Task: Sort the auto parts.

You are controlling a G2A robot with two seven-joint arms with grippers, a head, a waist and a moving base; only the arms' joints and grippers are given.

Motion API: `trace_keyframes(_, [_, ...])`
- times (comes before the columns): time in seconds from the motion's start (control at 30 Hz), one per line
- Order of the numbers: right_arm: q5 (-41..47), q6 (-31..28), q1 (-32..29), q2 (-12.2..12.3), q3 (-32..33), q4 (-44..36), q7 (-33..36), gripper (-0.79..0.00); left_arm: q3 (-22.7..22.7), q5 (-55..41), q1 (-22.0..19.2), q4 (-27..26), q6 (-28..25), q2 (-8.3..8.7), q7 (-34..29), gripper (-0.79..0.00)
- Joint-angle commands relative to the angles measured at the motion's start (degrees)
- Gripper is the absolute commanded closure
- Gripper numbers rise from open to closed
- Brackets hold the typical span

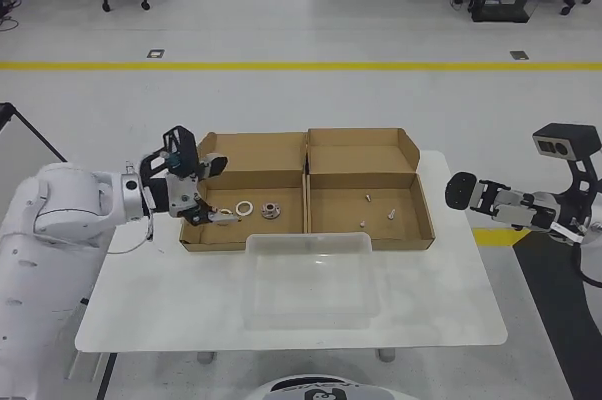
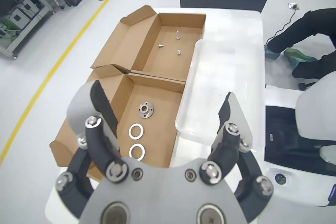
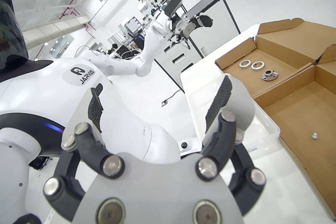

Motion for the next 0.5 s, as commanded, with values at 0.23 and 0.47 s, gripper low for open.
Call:
trace_keyframes(0.23, [0.0,0.0,0.0,0.0,0.0,0.0,0.0,-0.785,-6.9,-10.6,6.6,-8.2,0.0,3.77,0.0,-0.785])
trace_keyframes(0.47, [0.0,0.0,0.0,0.0,0.0,0.0,0.0,-0.784,-6.9,-10.6,6.6,-8.2,0.0,3.77,0.0,-0.785])
